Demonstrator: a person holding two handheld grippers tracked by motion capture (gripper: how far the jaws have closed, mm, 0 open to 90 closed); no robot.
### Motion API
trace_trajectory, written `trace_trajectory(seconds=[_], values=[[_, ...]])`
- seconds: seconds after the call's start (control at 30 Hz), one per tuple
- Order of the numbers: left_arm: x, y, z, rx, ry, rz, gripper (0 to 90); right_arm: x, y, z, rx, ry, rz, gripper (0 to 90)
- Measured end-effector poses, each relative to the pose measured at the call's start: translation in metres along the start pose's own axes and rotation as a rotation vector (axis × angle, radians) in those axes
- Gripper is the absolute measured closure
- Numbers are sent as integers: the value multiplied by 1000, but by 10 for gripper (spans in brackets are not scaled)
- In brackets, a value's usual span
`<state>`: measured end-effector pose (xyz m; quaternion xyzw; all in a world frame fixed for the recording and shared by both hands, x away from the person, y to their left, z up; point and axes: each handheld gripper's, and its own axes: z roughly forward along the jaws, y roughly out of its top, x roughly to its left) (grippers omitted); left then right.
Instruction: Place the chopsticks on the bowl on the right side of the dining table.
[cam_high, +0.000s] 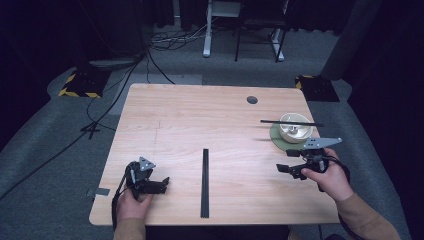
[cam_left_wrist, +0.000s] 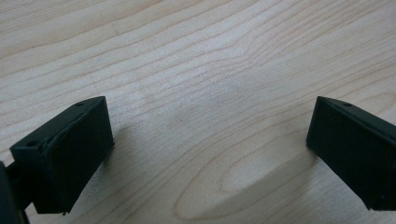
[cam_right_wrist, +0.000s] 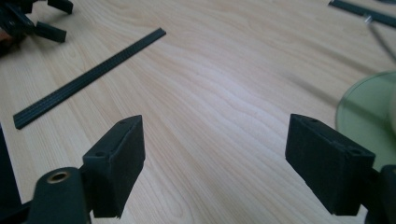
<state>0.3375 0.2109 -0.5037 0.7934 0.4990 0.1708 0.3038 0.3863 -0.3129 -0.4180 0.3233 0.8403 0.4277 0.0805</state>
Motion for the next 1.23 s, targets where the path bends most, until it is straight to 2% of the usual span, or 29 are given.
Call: trace_trajectory(seconds=[0.07, 0.23, 0.53, 0.6, 0.7, 0.9, 1.03, 1.23], values=[[0, 0, 0, 0, 0, 1, 7, 0, -6, 8, 20, 6, 8, 203], [0, 0, 0, 1, 0, 1, 6, 3, -21, 26, 55, 16, -7, 198], [0, 0, 0, 1, -1, 1, 7, 13, -43, 46, 87, 11, -66, 175], [0, 0, 0, 1, 0, 1, 6, 15, -46, 48, 92, 2, -83, 176], [0, 0, 0, 0, 0, 1, 7, 18, -54, 50, 67, -24, -107, 196], [0, 0, 0, 0, 0, 1, 7, 22, -66, 56, 81, -37, -121, 184], [0, 0, 0, 1, 0, 1, 7, 25, -69, 58, 61, -51, -144, 167], [0, 0, 0, -1, 0, 2, 7, 25, -69, 59, 67, -54, -155, 149]])
